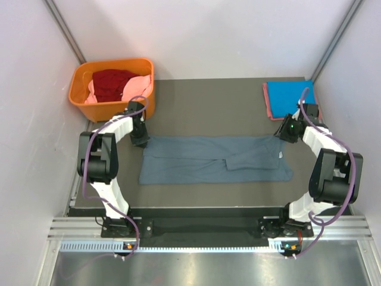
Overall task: Fold and stack the t-shirts
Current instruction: Fold the tshirt
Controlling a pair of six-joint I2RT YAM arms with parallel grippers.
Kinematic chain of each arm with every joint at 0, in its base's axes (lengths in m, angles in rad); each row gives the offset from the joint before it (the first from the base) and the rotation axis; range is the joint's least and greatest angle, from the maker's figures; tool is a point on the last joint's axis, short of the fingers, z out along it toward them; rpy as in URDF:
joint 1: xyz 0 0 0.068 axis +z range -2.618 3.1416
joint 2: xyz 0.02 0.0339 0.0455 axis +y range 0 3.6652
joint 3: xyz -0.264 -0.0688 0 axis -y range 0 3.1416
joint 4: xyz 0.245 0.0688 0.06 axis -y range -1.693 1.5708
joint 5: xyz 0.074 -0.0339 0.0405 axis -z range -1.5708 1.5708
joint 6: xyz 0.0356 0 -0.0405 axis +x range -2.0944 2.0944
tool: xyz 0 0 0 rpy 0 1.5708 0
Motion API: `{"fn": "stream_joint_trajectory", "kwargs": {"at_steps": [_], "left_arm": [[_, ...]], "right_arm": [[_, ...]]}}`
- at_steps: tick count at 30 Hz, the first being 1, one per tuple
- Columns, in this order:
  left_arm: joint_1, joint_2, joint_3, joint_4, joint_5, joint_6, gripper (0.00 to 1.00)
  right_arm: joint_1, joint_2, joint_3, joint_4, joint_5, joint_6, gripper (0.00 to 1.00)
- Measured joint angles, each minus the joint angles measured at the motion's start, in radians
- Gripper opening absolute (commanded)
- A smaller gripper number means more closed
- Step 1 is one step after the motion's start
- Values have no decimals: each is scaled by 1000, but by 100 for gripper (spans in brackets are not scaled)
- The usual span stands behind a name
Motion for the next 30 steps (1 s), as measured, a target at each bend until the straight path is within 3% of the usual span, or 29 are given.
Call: {"fn": "stream_joint_trajectory", "kwargs": {"at_steps": [8,16,24,30], "left_arm": [[40,-7,-2,-29,-37,-3,0],[179,-50,-60,-43,-50,-20,0],[185,-53,-64,-46,-86,-22,0],[211,-61,-73,-51,-101,-22,0]], "right_arm": [[0,20,22,-17,35,-23,38],[8,165,150,-55,-31,-132,44],[104,318,302,-81,-132,-232,44],[157,394,343,-113,-121,-283,43]]}}
